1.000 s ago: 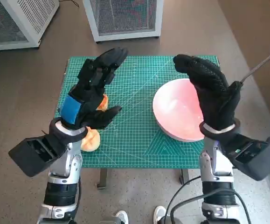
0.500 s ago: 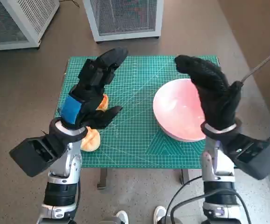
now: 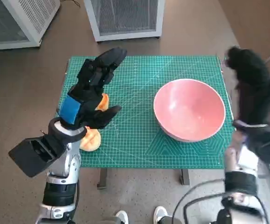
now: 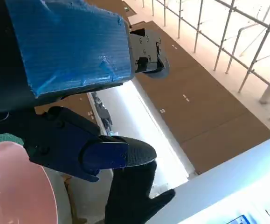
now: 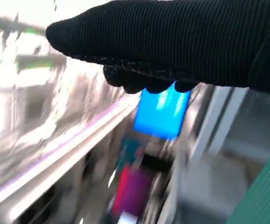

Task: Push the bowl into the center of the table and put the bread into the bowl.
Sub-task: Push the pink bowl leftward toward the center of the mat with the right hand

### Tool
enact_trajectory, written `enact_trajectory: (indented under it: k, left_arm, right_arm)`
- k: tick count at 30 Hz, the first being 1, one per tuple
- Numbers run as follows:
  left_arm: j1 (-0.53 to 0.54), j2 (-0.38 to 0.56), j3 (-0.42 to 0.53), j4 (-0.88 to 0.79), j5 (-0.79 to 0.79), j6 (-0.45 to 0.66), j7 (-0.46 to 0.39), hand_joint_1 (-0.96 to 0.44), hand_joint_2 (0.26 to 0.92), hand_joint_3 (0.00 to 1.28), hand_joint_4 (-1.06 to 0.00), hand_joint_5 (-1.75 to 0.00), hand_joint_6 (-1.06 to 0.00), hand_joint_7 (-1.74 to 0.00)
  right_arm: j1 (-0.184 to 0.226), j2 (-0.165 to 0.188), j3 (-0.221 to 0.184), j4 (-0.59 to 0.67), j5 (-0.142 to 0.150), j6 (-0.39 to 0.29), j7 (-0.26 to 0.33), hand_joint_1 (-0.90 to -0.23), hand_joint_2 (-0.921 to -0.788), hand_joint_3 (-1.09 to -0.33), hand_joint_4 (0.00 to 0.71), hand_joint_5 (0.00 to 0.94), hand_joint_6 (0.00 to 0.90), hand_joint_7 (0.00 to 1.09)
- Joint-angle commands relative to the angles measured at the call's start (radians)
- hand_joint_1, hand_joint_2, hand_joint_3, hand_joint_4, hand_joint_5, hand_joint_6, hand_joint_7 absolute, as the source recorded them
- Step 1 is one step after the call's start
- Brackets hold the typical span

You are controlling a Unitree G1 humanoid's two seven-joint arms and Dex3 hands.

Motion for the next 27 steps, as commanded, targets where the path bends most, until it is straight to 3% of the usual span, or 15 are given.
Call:
enact_trajectory:
  k: [1, 5, 10, 14, 20, 27]
  left_arm:
    - [0.013, -0.003, -0.002, -0.005, 0.007, -0.011, 0.007, -0.59, 0.921, 0.37, 0.00, -0.33, 0.00, -0.55]
    - [0.015, -0.006, -0.003, -0.002, 0.009, -0.014, 0.010, -0.59, 0.921, 0.37, 0.00, -0.33, 0.00, -0.54]
    - [0.014, -0.005, -0.002, 0.007, 0.008, -0.017, 0.010, -0.60, 0.921, 0.37, 0.00, -0.33, 0.00, -0.54]
    - [0.013, -0.005, 0.000, 0.012, 0.004, -0.019, 0.009, -0.59, 0.921, 0.37, 0.00, -0.33, 0.00, -0.54]
    - [0.012, -0.005, 0.000, 0.013, 0.001, -0.017, 0.010, -0.59, 0.921, 0.37, 0.00, -0.33, 0.00, -0.54]
    - [0.014, -0.006, 0.000, 0.013, -0.004, -0.016, 0.009, -0.58, 0.921, 0.37, 0.00, -0.33, 0.00, -0.54]
  right_arm:
    - [-0.010, -0.021, -0.030, 0.110, -0.015, 0.000, -0.056, -0.424, -0.921, -0.578, 0.236, 0.000, 0.008, 0.60]
    - [-0.021, -0.037, -0.058, 0.189, 0.009, 0.021, -0.065, -0.391, -0.907, -0.634, 0.225, 0.000, 0.001, 0.59]
    - [-0.040, -0.043, -0.102, 0.291, 0.052, 0.068, -0.056, -0.374, -0.904, -0.659, 0.219, 0.000, -0.001, 0.59]
    - [-0.055, -0.040, -0.130, 0.373, 0.069, 0.112, -0.060, -0.372, -0.901, -0.665, 0.217, 0.000, 0.000, 0.59]
    - [-0.068, -0.022, -0.142, 0.464, 0.061, 0.209, -0.090, -0.371, -0.908, -0.653, 0.199, 0.000, 0.035, 0.53]
    - [-0.069, 0.008, -0.145, 0.502, 0.056, 0.310, -0.081, -0.355, -0.915, -0.670, 0.162, 0.000, 0.058, 0.45]
